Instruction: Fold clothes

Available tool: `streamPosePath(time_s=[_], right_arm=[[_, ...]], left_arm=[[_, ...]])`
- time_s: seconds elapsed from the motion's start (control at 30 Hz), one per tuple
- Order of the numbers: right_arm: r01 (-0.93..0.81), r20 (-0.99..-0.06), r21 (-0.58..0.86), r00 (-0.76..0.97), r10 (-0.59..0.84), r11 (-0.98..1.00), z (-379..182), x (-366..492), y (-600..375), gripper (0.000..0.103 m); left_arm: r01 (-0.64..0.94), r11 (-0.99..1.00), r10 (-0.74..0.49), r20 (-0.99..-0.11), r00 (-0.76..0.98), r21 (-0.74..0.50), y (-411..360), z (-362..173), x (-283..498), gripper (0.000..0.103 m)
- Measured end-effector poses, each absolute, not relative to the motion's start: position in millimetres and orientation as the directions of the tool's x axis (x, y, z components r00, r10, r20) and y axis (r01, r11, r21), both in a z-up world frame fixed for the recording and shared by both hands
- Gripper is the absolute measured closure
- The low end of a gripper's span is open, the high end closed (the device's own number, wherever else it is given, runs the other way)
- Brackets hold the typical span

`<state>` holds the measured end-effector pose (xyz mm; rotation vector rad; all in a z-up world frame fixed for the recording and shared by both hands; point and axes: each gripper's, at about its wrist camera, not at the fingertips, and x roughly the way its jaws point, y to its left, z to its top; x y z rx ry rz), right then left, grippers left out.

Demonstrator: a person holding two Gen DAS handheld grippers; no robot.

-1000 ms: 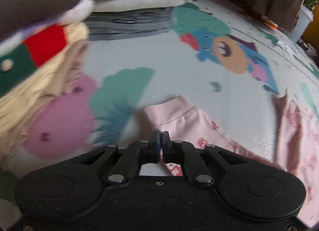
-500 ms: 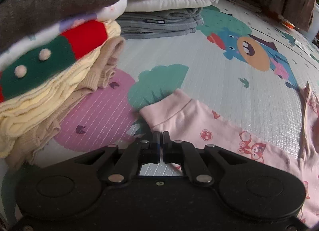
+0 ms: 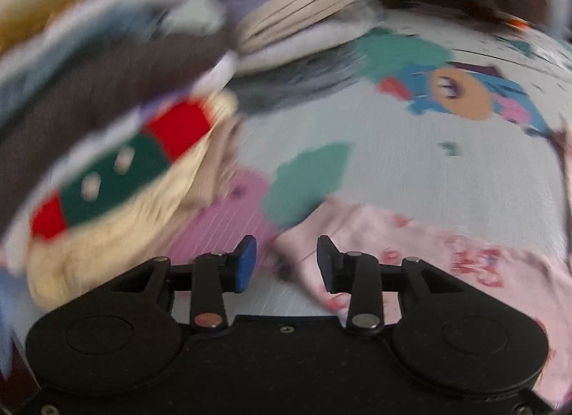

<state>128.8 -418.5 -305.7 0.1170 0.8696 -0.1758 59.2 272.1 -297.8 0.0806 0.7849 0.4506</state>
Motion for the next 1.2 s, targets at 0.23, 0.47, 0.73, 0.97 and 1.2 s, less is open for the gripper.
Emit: streamPosePath(time_s=[0.23,0.47,0.73,0.97,1.2], right_arm=[[-0.375,-0.776,-0.034,0.594,0.212,0.926,-314.0,93.7,-296.6,0.057],[-0.761,-0.788,0.019,0.388,0.478,0.648,-322.3,46.3,-191.7,0.061],[-0.818,-0.822,0.066,0.281,0.496,0.572,-319.6,39.0,-184.8,0.058],[-0.819,-0.806,0.154,0.220,0.550,0.553,-310.4,52.9,-189.7,0.061],[-0.548,-0.736,0.271,0.411,0.537,0.791,-284.1,167.6,-220.9,0.061]], left_arm=[[-0.041,0.989,0.131,-0.715,0.687,0.142,196.9,-301.4,61.5,0.064],[0.392,0.920,-0.242,-0.746,0.620,0.027,100.0,-301.7,30.7,0.064],[0.469,0.883,-0.302,-0.776,0.554,-0.009,73.7,-315.1,12.8,0.065],[0.500,0.866,-0.323,-0.773,0.545,-0.009,85.1,-302.4,11.5,0.065],[0.360,0.926,-0.328,-0.703,0.631,-0.108,101.6,-284.0,102.5,0.064]])
